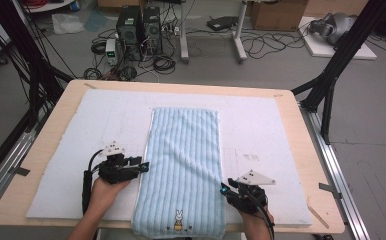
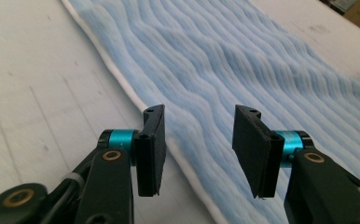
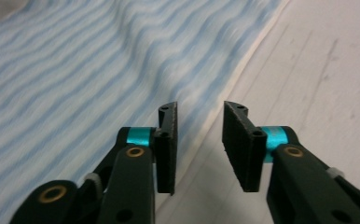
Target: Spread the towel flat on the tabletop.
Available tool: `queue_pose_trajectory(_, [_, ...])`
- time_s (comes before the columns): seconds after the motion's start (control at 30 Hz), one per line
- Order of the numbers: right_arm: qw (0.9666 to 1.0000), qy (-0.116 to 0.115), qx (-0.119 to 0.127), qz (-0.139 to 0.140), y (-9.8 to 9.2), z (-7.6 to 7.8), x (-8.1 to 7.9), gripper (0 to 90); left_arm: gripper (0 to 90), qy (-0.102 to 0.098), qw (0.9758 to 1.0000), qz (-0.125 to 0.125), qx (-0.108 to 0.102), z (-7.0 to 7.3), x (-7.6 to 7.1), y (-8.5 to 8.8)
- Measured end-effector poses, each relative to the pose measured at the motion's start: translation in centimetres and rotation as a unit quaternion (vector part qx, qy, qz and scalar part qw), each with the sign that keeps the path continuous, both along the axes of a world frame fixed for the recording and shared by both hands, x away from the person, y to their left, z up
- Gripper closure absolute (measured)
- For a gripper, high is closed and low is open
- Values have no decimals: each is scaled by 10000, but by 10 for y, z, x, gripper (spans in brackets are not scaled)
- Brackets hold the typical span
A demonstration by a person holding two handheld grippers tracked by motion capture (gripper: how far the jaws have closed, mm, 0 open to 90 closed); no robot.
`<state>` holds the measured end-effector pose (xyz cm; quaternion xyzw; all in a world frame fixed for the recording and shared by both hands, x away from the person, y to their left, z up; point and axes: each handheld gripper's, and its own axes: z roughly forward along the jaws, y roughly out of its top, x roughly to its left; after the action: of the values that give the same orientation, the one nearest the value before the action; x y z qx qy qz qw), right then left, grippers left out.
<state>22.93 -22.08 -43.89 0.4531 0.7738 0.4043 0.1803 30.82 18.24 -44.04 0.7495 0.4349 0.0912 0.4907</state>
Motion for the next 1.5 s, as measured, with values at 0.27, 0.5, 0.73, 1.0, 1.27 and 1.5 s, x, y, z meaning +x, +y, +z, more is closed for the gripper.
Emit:
queue_pose_trajectory(0.27, [9994,33,199,-288,-4,7,50,624,666,179,9996,81,216,-4,20,-7])
queue_pose_trajectory(0.5, [9991,40,79,-422,0,12,87,589,717,156,9980,101,602,-10,21,-14])
queue_pose_trajectory(0.73, [9995,-38,32,-311,9,15,100,584,893,-62,9960,118,879,-10,19,-13])
queue_pose_trajectory(1.0, [9992,34,-12,-409,11,15,117,582,896,-45,9950,205,978,-10,15,-3])
queue_pose_trajectory(1.27, [9984,165,-124,-520,16,11,161,594,649,-588,9974,221,360,-6,20,4])
queue_pose_trajectory(1.5, [9980,295,-304,-479,25,0,191,671,480,-909,9958,78,-72,3,32,11])
